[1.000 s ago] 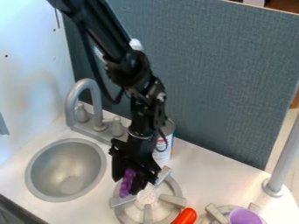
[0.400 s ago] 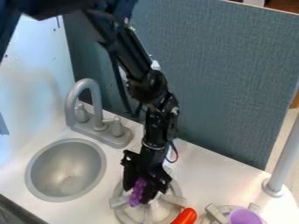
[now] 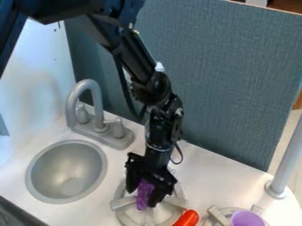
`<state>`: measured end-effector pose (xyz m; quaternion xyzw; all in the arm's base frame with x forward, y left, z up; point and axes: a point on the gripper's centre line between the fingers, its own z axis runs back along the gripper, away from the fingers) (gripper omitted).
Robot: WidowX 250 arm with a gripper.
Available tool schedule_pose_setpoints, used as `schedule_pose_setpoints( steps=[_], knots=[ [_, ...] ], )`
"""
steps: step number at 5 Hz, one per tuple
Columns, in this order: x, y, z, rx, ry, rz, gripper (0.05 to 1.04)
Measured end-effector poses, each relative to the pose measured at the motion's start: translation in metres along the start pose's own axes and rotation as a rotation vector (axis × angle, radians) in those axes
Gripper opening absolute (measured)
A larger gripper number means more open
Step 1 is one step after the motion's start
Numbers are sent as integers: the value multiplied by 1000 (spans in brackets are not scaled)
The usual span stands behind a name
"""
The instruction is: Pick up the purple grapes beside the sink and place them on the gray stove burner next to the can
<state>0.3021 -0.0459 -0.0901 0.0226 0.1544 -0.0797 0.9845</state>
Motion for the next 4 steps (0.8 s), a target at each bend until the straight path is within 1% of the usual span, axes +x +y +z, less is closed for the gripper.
schedule_pose_setpoints(
  steps=[1, 2, 3, 4],
  knots=[
    [-8, 0, 0, -3, 0, 6, 1007],
    [-15, 6, 29, -2, -73, 31, 1005],
    [-37, 16, 46, 6, -117, 8, 1003],
    [-64, 13, 48, 20, -136, -33, 1001]
  ],
)
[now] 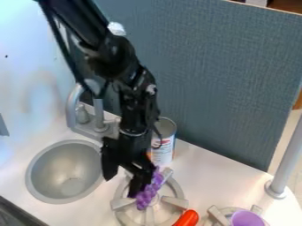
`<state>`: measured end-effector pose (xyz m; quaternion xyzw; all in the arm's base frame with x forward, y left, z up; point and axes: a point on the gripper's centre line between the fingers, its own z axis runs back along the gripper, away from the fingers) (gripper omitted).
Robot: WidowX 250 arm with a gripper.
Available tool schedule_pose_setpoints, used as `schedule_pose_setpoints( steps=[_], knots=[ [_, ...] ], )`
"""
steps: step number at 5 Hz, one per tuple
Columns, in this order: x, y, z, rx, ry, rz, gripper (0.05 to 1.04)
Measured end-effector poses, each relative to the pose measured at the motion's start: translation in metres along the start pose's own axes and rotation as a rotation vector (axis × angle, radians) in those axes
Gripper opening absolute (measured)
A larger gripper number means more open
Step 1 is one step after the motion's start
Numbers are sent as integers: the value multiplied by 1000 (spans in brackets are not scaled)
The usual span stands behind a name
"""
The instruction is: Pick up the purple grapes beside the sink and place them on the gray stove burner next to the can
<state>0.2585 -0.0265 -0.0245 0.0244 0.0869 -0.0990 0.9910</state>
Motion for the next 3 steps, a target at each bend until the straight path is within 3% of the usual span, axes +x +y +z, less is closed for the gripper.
schedule_pose_setpoints(
  steps=[2, 3],
  knots=[
    [-42, -59, 6, 44, -44, -228, 1001],
    [-43, -77, 7, 46, -62, -267, 1001]
  ],
)
